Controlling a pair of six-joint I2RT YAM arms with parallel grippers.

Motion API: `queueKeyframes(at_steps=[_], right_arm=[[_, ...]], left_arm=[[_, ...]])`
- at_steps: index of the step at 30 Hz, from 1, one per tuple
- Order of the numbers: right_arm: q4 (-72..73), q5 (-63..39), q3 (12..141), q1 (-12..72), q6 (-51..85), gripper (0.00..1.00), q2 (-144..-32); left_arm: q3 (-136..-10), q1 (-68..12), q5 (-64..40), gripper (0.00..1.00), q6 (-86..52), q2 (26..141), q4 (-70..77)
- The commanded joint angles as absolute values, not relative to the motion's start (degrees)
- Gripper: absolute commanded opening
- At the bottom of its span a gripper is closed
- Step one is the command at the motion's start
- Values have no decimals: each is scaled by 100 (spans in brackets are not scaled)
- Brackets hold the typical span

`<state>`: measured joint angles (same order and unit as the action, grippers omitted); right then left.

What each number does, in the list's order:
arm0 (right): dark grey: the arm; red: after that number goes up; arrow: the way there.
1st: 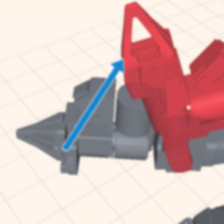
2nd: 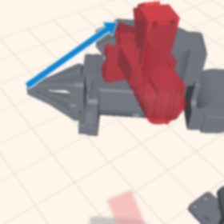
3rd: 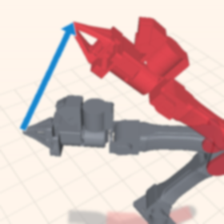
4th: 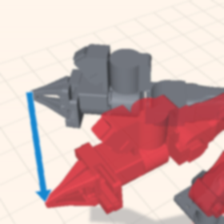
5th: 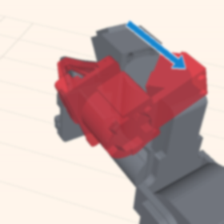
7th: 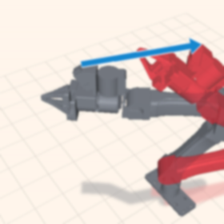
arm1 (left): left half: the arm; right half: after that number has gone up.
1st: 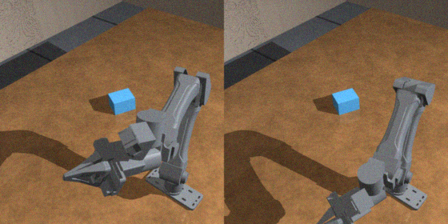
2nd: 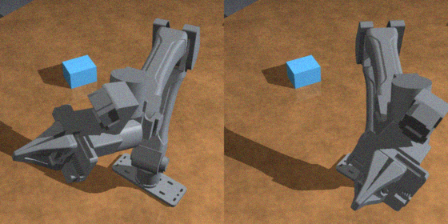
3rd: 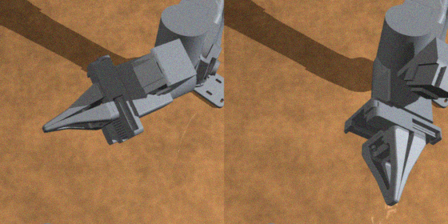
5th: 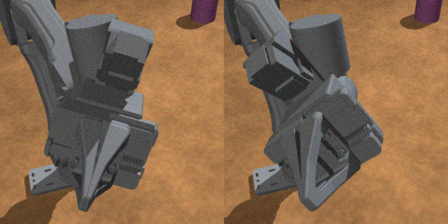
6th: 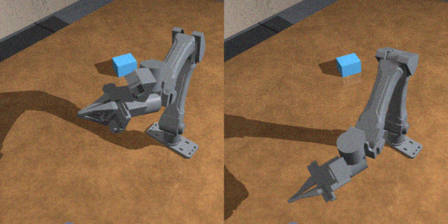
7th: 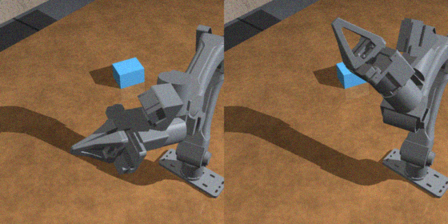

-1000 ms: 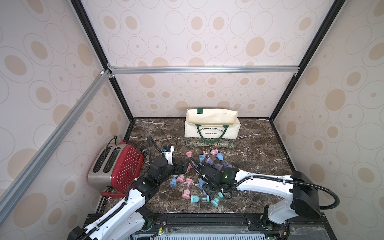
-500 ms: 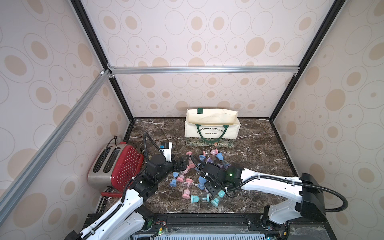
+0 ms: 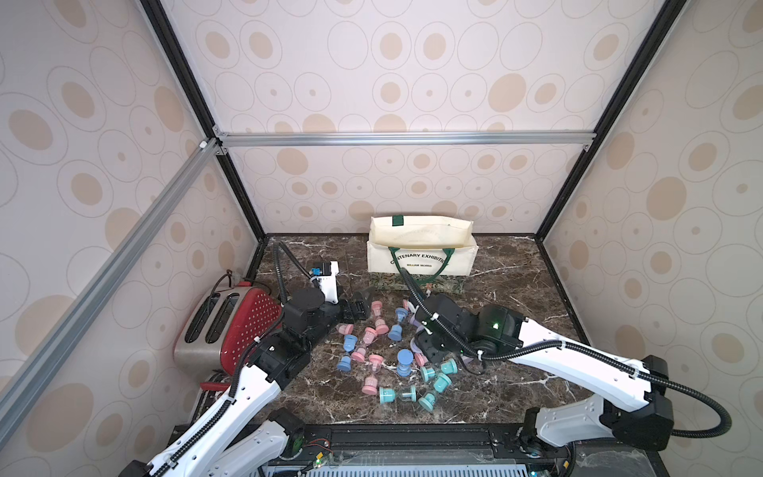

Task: Put the hourglass into the canvas bag
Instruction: Pick up the hourglass from the center of the board, then place the hourglass in the canvas bag.

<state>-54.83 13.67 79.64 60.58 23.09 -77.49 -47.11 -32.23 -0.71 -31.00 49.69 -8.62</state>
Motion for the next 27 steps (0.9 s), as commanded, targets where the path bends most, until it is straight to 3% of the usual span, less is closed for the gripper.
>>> queueKeyframes(at_steps=[1,17,27], right_arm=[[-5634,1154,8314,5707,2193,17,-7556],[-5015,0,10567,4166,1902,11,-9105],[-4244,-366,11721,3385,2275,7,-10319]], left_arm=[[-5112,-3261,167,98,-2918,5174,-981],[-6579,-3225,1016,97,-2506,6924,-659],[-7355,-2865,695,97,-2446,8129,-431]])
